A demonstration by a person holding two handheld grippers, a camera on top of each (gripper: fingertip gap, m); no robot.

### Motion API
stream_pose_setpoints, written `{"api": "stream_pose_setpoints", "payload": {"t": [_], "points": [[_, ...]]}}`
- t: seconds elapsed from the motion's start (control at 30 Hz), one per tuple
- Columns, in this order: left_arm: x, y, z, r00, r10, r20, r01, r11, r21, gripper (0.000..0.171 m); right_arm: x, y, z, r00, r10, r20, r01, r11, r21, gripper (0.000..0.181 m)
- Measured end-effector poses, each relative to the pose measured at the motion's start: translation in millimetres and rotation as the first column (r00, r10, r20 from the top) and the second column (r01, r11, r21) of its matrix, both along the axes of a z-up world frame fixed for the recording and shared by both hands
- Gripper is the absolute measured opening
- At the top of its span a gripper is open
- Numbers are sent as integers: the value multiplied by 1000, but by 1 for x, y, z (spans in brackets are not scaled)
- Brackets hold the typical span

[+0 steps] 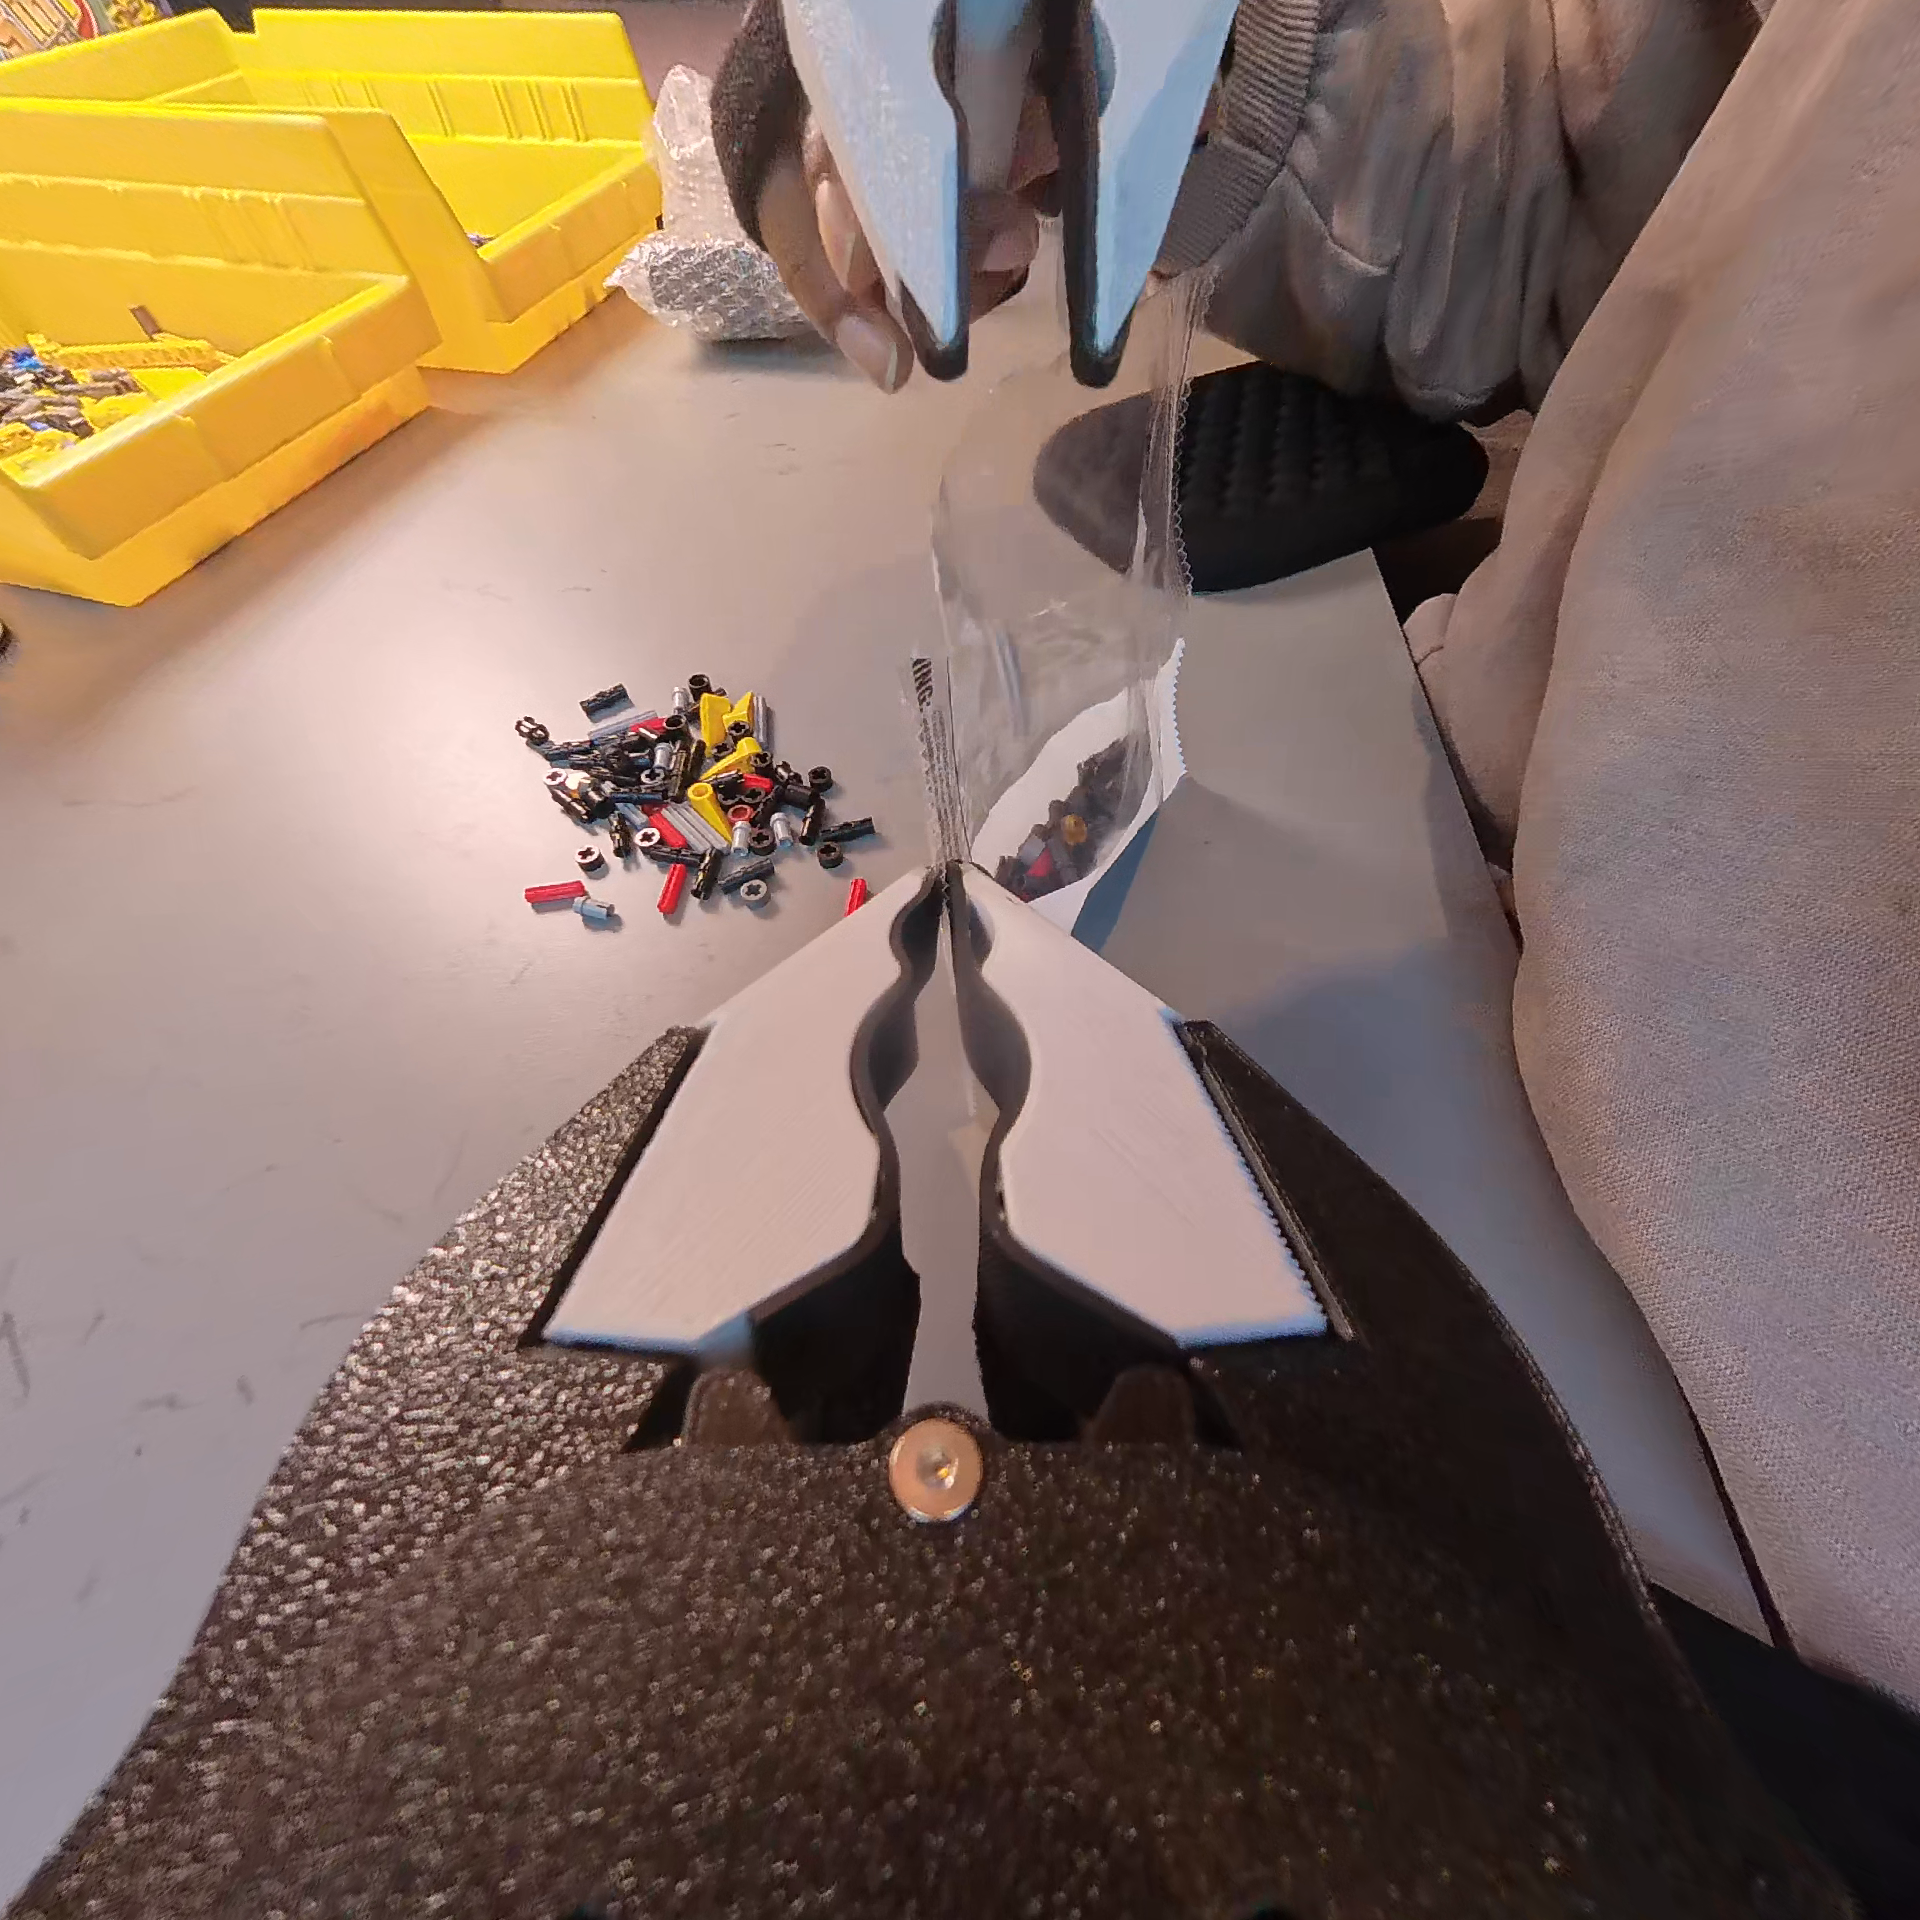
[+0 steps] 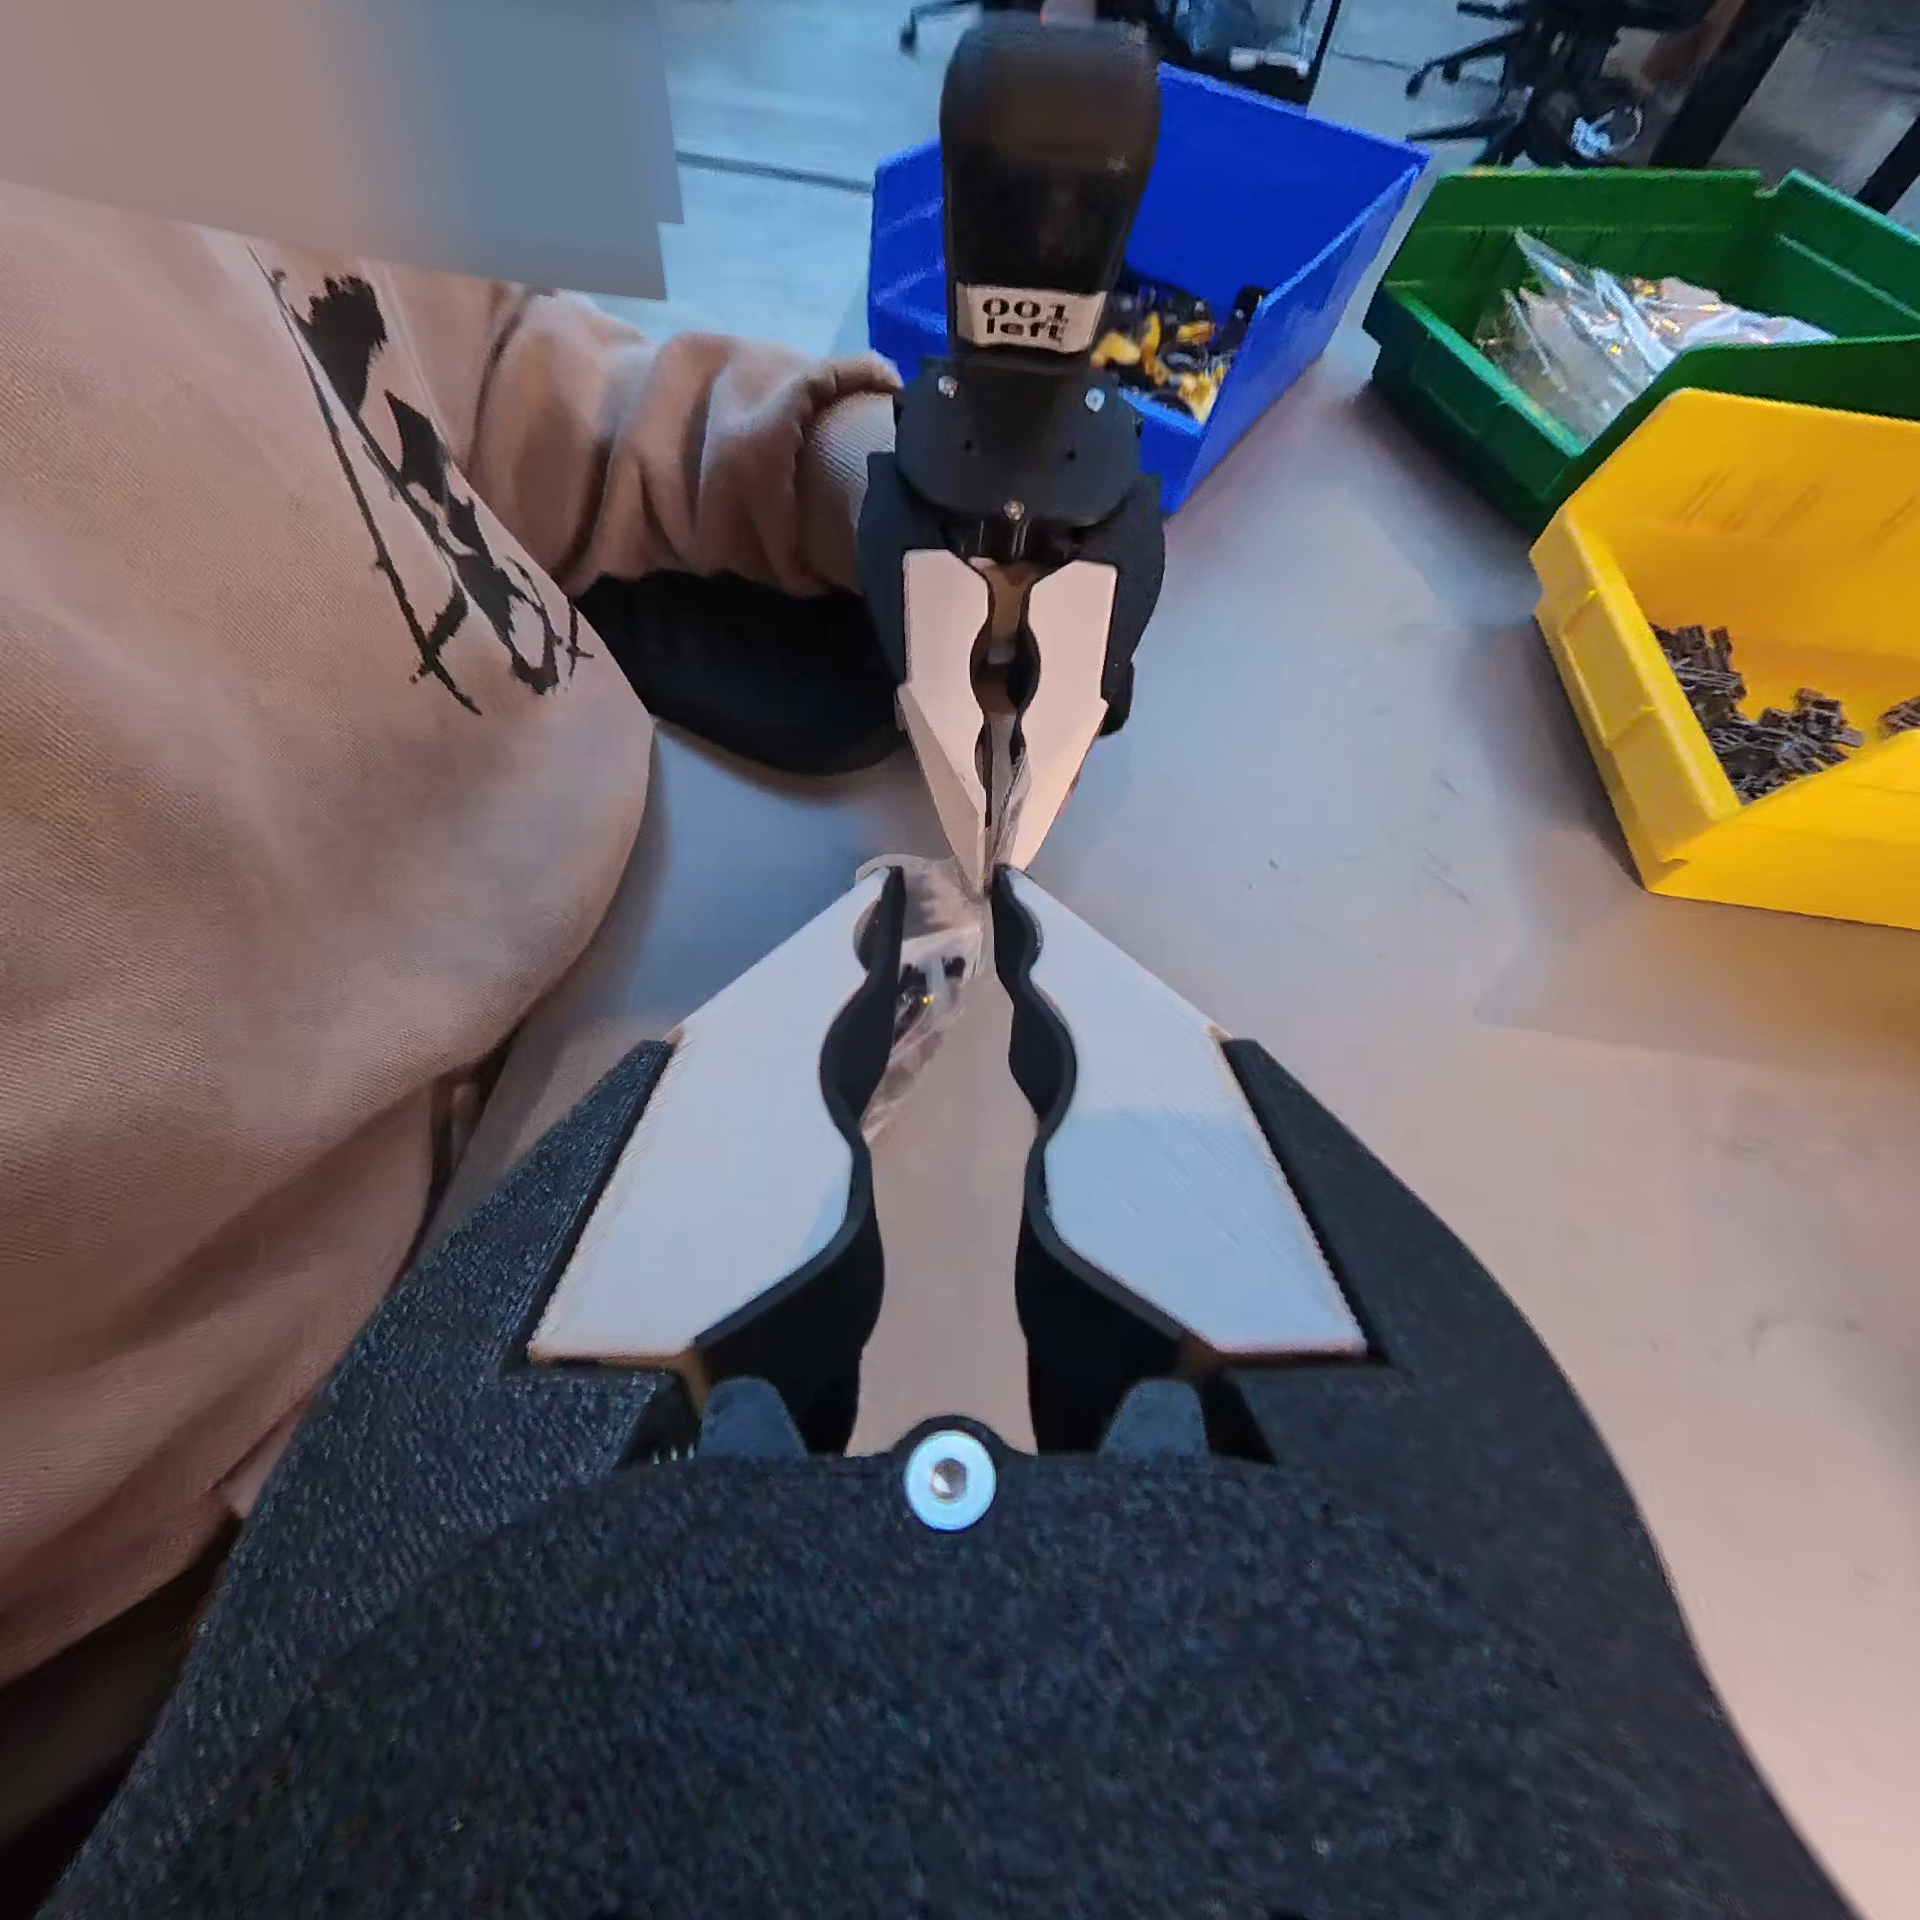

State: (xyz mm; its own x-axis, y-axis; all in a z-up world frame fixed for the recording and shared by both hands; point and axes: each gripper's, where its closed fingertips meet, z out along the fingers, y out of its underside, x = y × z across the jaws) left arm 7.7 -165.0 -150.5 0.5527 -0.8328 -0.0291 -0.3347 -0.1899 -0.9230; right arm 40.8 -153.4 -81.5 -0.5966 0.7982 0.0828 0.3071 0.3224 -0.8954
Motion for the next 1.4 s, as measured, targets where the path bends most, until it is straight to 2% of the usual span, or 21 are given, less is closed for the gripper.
{"api": "stream_pose_setpoints", "payload": {"t": [0.07, 0.13, 0.23, 0.33, 0.4, 0.53, 0.6, 0.63, 0.67, 0.73, 0.8, 0.83, 0.93, 0.97, 1.03, 1.1, 1.17, 1.23, 1.33, 1.4], "points": [[1, -2, 1, 1000, -13, 1, 13, 1000, 4, 0, -2, 10, 10, 998, -36, -43, 32, 995, -92, 16], [3, -6, 1, 999, -37, 2, 37, 999, 7, 0, -9, 37, 2, 990, -138, -28, 134, 985, -107, 12], [6, -9, 0, 998, -63, -3, 63, 998, 8, 0, -14, 50, -58, 973, -185, 136, 176, 982, 74, 11], [5, -9, 0, 998, -61, -3, 61, 998, 6, 0, -20, 36, -108, 950, -170, 262, 123, 975, 187, 19], [5, -9, 0, 998, -59, -1, 59, 998, 6, 0, -26, 32, -125, 935, -186, 302, 122, 968, 219, 18], [4, -8, 0, 999, -51, -4, 51, 999, 4, 0, -27, 35, -129, 919, -204, 338, 127, 964, 236, 4], [3, -6, 0, 999, -37, -2, 37, 999, 2, 0, -23, 37, -123, 923, -195, 332, 130, 969, 208, 3], [3, -5, 0, 1000, -31, -2, 31, 1000, 2, 0, -24, 39, -110, 935, -197, 296, 155, 975, 161, 3], [2, -5, 0, 1000, -28, -3, 28, 1000, 3, 0, -25, 41, -90, 946, -198, 255, 181, 979, 90, 4], [1, -3, 0, 1000, -15, -5, 15, 1000, 2, 0, -24, 38, -33, 979, -171, 111, 179, 982, -65, 3], [-1, -1, -1, 1000, 1, -1, -1, 1000, -6, 0, -14, 21, 20, 996, -92, -8, 89, 981, -175, 3], [-1, 0, -1, 1000, 3, 1, -3, 1000, -10, 0, -10, 11, 31, 998, -53, -26, 48, 984, -170, 3], [-1, -1, -1, 1000, 2, -2, -2, 1000, -4, 0, -9, 4, 13, 999, -41, 36, 41, 999, 18, 4], [-1, -1, -1, 1000, 2, -4, -2, 1000, 0, 0, -8, 2, 8, 998, -26, 50, 25, 1000, 11, 6], [-1, -1, -1, 1000, 4, -7, -4, 1000, 4, 0, -9, 1, 12, 999, -16, 40, 20, 996, -90, 16], [-1, -1, -1, 1000, 5, -6, -5, 1000, 3, 0, -7, 16, 16, 999, -50, 18, 52, 991, -126, 18], [-1, -1, -1, 1000, 2, -4, -2, 1000, 0, 0, -4, 41, -6, 989, -120, 88, 125, 990, -57, 18], [-1, -2, 0, 1000, -2, -4, 2, 1000, 3, 0, 1, 58, -47, 965, -179, 193, 168, 983, 70, 18], [0, -3, 0, 1000, -9, -7, 9, 1000, 8, 0, 6, 51, -99, 932, -193, 306, 154, 977, 145, 20], [0, -3, -1, 1000, -11, -7, 11, 1000, 6, 0, 0, 49, -115, 917, -236, 321, 197, 969, 149, 21]]}}
